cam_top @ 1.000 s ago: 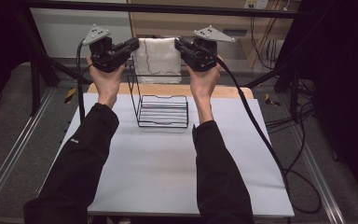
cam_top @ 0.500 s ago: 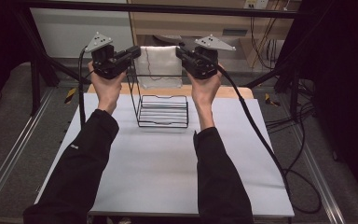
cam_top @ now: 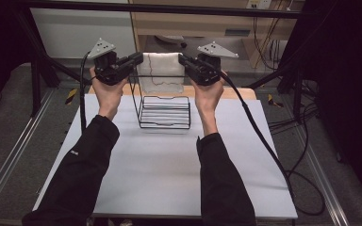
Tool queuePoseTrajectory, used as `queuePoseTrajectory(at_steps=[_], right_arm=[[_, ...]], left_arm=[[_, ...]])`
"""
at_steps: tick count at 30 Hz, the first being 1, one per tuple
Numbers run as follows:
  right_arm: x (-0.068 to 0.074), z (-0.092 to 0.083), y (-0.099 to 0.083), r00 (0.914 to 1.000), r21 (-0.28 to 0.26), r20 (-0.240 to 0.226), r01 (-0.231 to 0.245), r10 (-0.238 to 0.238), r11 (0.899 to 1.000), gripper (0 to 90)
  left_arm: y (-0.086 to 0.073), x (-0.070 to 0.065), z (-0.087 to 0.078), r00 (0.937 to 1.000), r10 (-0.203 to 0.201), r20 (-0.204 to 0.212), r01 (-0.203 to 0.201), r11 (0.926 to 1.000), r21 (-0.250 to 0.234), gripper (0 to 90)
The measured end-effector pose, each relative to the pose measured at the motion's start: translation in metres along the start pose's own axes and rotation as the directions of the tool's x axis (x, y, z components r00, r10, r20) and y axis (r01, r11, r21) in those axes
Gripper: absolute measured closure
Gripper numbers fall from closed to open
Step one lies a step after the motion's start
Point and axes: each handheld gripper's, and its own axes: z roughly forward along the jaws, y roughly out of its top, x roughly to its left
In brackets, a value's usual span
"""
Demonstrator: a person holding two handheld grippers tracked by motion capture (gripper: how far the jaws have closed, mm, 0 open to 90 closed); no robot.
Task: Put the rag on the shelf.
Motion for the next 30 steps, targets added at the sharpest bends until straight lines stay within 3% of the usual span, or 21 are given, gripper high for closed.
queuePoseTrajectory(at_steps=[18,30], right_arm=[[0.007,-0.011,-0.008,0.9994,0.019,-0.027,0.023,-0.022,1.0,83.1],[0.013,-0.021,-0.017,0.9974,0.046,-0.053,0.05,-0.048,0.998,82.9]], left_arm=[[-0.008,-0.004,-0.01,0.9996,0.0,0.028,0.0,0.9999,0.016,83.4],[-0.021,-0.008,-0.021,0.9984,0.001,0.056,-0.005,0.9975,0.07,81.4]])
